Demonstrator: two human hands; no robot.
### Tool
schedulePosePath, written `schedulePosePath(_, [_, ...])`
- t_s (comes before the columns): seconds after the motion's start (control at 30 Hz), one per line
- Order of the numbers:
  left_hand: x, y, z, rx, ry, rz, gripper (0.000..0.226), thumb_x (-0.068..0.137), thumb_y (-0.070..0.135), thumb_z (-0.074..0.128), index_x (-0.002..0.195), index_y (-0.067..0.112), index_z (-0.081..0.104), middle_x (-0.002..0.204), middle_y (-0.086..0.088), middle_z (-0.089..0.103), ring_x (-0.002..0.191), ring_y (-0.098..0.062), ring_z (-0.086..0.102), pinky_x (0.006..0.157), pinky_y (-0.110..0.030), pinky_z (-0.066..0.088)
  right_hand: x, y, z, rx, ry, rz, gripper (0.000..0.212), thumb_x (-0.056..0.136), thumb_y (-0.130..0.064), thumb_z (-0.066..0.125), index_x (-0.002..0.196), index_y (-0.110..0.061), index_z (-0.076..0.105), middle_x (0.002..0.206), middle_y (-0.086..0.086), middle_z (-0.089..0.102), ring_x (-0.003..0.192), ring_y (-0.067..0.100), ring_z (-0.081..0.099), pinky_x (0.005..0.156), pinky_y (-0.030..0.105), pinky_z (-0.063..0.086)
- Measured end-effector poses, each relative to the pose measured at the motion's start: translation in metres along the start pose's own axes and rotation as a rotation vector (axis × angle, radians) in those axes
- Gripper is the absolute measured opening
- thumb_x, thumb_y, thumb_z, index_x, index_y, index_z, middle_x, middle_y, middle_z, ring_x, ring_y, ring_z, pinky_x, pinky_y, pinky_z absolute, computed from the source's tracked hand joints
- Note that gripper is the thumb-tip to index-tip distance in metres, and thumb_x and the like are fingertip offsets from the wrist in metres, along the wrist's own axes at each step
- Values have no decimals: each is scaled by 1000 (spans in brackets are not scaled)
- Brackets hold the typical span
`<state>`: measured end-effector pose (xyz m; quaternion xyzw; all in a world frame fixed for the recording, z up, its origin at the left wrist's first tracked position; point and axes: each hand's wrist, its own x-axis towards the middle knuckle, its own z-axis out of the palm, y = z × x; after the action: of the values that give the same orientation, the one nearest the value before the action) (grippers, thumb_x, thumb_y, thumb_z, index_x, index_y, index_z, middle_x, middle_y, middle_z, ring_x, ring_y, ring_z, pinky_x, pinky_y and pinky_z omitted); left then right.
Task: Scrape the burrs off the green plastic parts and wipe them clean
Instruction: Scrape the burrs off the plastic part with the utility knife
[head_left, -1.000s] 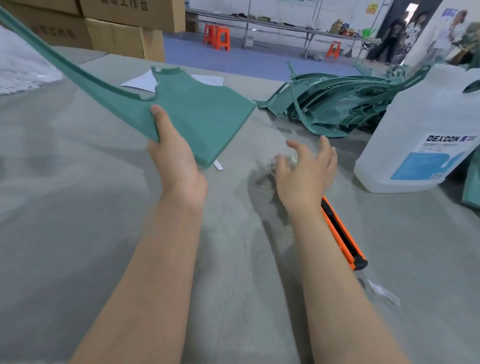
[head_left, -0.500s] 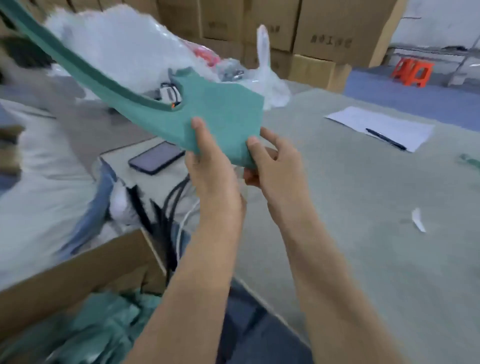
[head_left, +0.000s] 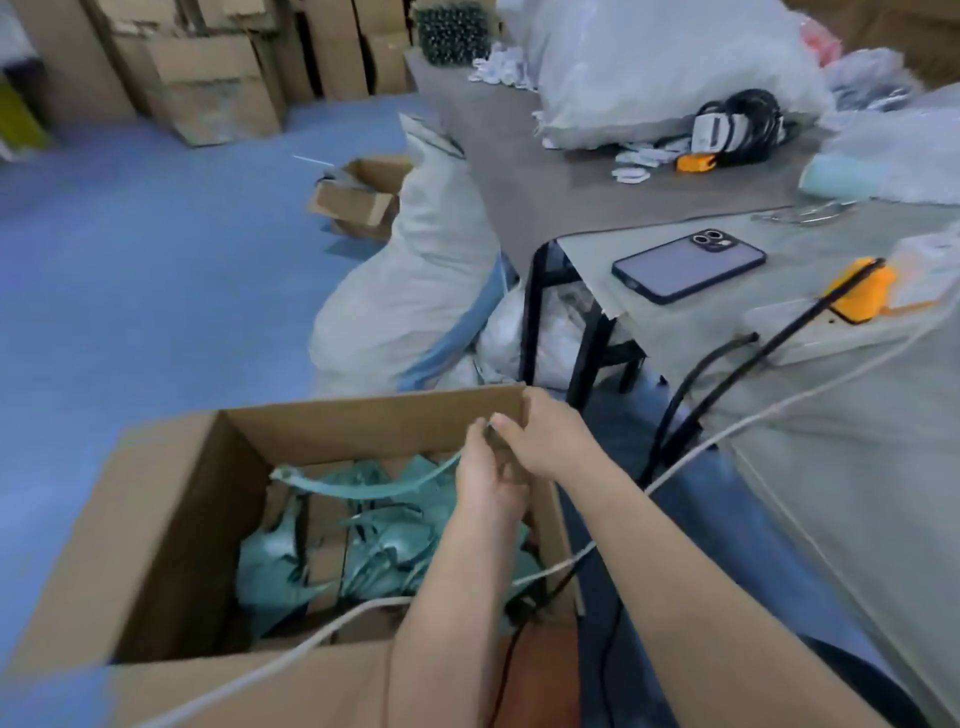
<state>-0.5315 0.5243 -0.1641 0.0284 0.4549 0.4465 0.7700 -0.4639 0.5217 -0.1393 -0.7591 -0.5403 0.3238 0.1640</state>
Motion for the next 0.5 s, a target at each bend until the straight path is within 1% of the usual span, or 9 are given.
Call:
schedulePosePath(0.07, [10,-12,-6,8,-66,-19,45,104,34,29,135,6,45,97,-16,60,95,-24,58,86,-29,41,0,5,8,-68,-82,-14,56,100,-43,45,144,-10,38,144,13,46,130,30,45,105,36,39])
schedulePosePath(0.13, [11,-19,2,96,-41,38,32,104,26,26,100,13,55,82,-9,48,75,-18,49,73,-29,39,-5,9,0,-22,-79,-28,50,101,-41,44,143,-13,43,143,8,49,130,25,47,103,32,38])
schedulePosePath(0.17, [5,-21,11,188,-9,99,32,104,22,27,84,15,51,78,-7,46,68,-16,46,66,-29,38,-9,10,-8,32,-50,-35,47,101,-41,44,139,-14,47,140,6,53,127,22,49,101,30,38])
schedulePosePath(0.2, [-4,-21,22,256,-7,172,33,104,20,27,77,15,47,76,-6,45,65,-16,45,62,-28,38,-15,10,-19,104,-6,-53,42,100,-39,46,135,-16,52,136,3,57,124,19,52,99,28,40])
schedulePosePath(0.23, [-13,-20,35,297,-38,250,34,104,19,26,77,12,46,77,-8,46,66,-18,45,62,-28,38,-23,9,-31,189,49,-85,37,100,-37,47,130,-17,56,131,1,60,120,17,54,99,27,42])
schedulePosePath(0.3, [-38,-23,63,305,-132,412,30,103,23,31,96,4,53,94,-18,55,82,-26,55,73,-31,45,-43,8,-59,358,188,-176,30,99,-34,50,123,-20,61,121,-2,65,112,12,58,98,29,45])
schedulePosePath(0.37, [-73,-29,96,187,-255,504,25,100,20,40,115,8,55,113,-12,63,100,-25,62,88,-35,52,-70,10,-92,527,359,-253,25,99,-30,52,117,-20,65,111,-4,69,103,8,63,94,29,49])
schedulePosePath(0.43, [-109,-47,131,102,-421,522,17,98,11,44,109,14,56,104,-3,68,99,-20,64,87,-32,54,-101,21,-127,679,551,-278,20,98,-25,54,110,-17,68,103,-2,72,99,10,66,93,33,51])
schedulePosePath(0.5, [-146,-78,163,115,-589,460,15,97,7,45,103,18,54,98,1,69,96,-18,65,87,-32,53,-135,42,-160,749,751,-265,16,98,-19,54,103,-14,68,98,3,73,95,16,68,94,40,52])
